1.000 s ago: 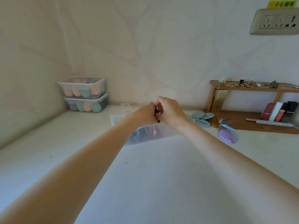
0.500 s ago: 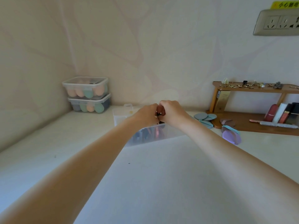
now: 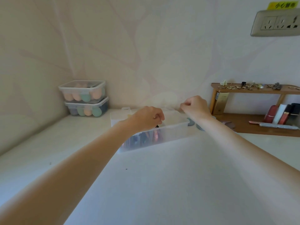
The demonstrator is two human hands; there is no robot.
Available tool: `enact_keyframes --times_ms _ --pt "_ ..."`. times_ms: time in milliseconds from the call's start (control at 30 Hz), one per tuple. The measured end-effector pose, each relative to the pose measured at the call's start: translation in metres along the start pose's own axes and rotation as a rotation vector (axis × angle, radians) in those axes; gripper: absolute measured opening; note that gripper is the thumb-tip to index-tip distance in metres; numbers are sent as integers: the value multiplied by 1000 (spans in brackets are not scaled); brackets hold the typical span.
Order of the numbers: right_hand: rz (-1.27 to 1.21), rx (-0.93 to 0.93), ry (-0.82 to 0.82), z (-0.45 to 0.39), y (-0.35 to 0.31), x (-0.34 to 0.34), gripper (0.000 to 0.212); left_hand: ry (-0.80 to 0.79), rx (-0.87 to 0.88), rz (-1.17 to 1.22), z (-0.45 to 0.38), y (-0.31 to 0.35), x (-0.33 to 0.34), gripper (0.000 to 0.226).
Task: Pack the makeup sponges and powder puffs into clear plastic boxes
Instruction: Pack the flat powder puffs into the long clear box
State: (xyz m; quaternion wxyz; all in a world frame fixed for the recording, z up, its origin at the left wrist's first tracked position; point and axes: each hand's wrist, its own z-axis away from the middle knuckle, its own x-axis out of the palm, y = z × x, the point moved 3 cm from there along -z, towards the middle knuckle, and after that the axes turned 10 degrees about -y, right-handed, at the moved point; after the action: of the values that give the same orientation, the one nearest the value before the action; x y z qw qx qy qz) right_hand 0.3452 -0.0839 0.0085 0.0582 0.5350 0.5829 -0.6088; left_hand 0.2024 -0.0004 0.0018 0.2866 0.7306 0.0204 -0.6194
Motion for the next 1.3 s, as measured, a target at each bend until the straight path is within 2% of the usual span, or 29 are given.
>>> enact_keyframes --times_ms 133,233,467,600,700,800,867,900,967,1000,1133,1200,1300 --pt "85 100 -25 -10 35 2 20 26 22 -35 -5 -2 0 28" --pt "138 182 -116 -19 56 11 27 73 -2 -42 -11 -3 -6 29" --pt "314 202 -317 -31 79 33 30 -55 -36 -244 -17 -4 -5 26" --pt "371 190 -321 -32 78 39 27 -61 -56 -283 -12 -9 3 23" --pt "329 196 -324 -31 76 35 28 -157 -37 -251 -9 -9 4 24" --pt "271 180 -248 -30 73 33 22 -258 -8 -239 -8 -11 6 20" --pt "167 177 -165 -29 74 32 11 -293 -38 -200 -8 -15 6 20" --pt "93 186 -132 -28 74 30 11 -314 -75 -166 -6 -17 5 29" --pt "-38 212 -49 -25 76 22 23 -346 -152 -124 -5 -17 3 51" --pt "-69 213 2 -24 75 17 23 -350 -168 -122 -6 -17 3 55" --pt "-131 160 198 -20 61 -10 23 -397 -110 -222 -5 -6 9 50" --pt "-160 60 235 -21 46 -17 22 -374 -65 -323 -6 -3 11 52" --pt "-194 -68 221 -20 19 -20 21 -306 -36 -431 -4 0 10 42"
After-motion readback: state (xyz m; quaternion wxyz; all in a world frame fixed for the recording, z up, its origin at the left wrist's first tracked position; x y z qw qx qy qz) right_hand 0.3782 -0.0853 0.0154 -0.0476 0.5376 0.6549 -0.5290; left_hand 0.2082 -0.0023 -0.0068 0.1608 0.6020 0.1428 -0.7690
